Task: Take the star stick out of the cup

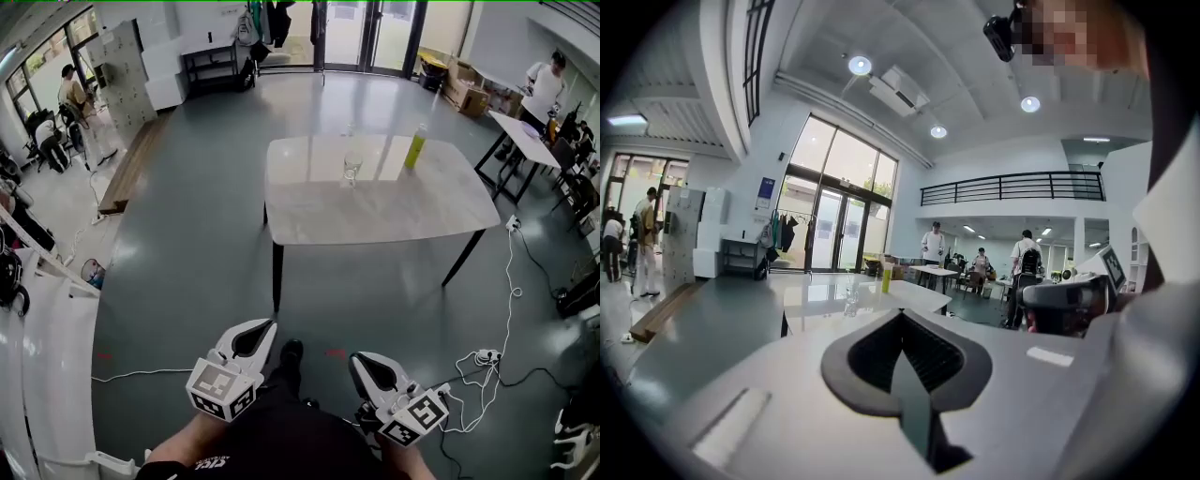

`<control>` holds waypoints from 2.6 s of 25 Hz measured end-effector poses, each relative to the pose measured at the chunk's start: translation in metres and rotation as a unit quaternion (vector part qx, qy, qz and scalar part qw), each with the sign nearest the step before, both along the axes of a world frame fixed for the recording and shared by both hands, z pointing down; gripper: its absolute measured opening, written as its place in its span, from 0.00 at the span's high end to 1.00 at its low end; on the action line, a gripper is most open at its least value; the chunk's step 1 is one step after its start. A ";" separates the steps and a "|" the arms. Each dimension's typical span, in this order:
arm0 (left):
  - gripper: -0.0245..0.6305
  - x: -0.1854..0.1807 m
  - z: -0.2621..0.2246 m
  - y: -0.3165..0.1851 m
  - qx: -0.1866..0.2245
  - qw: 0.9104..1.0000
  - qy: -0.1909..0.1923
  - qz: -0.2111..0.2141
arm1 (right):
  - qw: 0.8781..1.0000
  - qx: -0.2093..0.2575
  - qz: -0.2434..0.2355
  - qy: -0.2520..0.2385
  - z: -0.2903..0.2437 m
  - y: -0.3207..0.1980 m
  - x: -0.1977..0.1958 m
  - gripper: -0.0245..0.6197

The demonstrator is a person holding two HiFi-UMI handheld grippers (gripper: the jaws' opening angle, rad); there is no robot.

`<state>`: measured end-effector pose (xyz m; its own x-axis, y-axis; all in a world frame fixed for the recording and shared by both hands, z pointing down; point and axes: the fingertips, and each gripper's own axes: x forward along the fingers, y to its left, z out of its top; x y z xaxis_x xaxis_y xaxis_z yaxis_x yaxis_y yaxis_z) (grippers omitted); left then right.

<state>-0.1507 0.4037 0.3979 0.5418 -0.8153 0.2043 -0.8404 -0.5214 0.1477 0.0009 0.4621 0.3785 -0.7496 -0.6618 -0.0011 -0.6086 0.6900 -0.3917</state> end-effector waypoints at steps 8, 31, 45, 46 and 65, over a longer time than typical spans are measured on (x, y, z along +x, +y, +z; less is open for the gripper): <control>0.96 0.015 0.008 -0.101 -0.002 0.999 0.015 0.030 | 1.000 -0.010 0.022 0.001 0.001 -0.097 0.008 0.94; 0.96 -0.028 0.009 -0.294 -0.019 0.997 0.024 0.067 | 0.998 -0.040 0.040 -0.005 -0.009 -0.296 -0.043 0.94; 0.96 0.071 0.004 -0.379 -0.021 0.998 0.017 0.053 | 0.998 -0.043 0.025 -0.040 -0.003 -0.387 0.056 0.94; 0.96 0.082 0.001 -0.386 -0.019 0.998 0.016 0.052 | 0.998 -0.040 0.023 -0.041 -0.005 -0.395 0.068 0.94; 0.96 0.192 -0.008 -0.466 -0.031 0.999 0.002 0.008 | 0.996 -0.067 -0.012 -0.056 0.016 -0.474 0.181 0.94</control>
<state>0.0413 -0.0621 0.3902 0.5547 -0.7927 0.2529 -0.8319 -0.5238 0.1830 0.1816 -0.0118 0.3943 -0.7648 -0.6443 0.0017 -0.5404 0.6400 -0.5463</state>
